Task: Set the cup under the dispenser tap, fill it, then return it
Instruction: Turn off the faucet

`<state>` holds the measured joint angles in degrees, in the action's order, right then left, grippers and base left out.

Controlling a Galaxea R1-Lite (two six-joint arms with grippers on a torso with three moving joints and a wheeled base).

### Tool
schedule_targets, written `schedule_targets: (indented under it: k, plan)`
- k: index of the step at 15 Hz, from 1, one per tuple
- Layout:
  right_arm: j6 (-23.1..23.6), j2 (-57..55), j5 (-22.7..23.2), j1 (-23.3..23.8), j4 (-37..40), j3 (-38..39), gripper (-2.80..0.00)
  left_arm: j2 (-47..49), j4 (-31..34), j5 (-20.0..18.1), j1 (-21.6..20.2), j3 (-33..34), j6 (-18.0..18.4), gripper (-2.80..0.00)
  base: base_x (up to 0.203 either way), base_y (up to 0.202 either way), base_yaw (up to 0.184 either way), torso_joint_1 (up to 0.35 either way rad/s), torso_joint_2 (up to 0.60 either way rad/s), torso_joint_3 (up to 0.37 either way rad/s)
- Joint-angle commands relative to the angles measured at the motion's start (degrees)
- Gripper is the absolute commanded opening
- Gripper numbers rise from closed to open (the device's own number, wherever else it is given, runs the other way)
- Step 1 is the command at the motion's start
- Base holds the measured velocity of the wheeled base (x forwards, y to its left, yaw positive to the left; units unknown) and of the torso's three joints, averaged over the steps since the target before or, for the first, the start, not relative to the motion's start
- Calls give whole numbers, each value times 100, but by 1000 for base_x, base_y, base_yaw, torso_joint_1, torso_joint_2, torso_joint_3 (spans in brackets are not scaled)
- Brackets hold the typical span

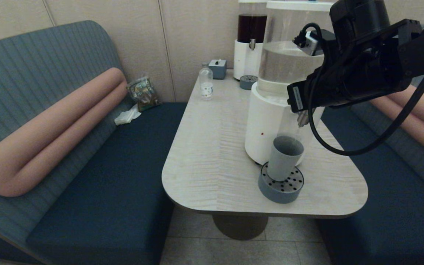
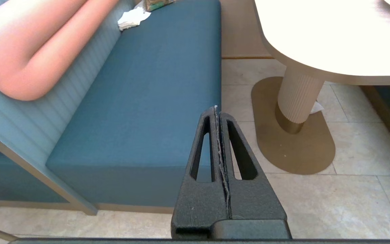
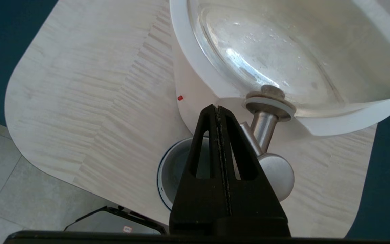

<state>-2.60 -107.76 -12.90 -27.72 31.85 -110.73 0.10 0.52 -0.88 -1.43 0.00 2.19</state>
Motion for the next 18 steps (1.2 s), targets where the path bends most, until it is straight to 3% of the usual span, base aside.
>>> schedule_targets:
  k: [1, 18]
  plan:
    - [-3, 27, -11, 32, 23, 7, -280, 8, 0, 0, 2, 9, 0, -280, 0, 0, 0, 0, 0, 0]
    - [67, -34, -11, 320, -48, -19, -280, 8, 0, 0, -6, 9, 0, -280, 0, 0, 0, 0, 0, 0]
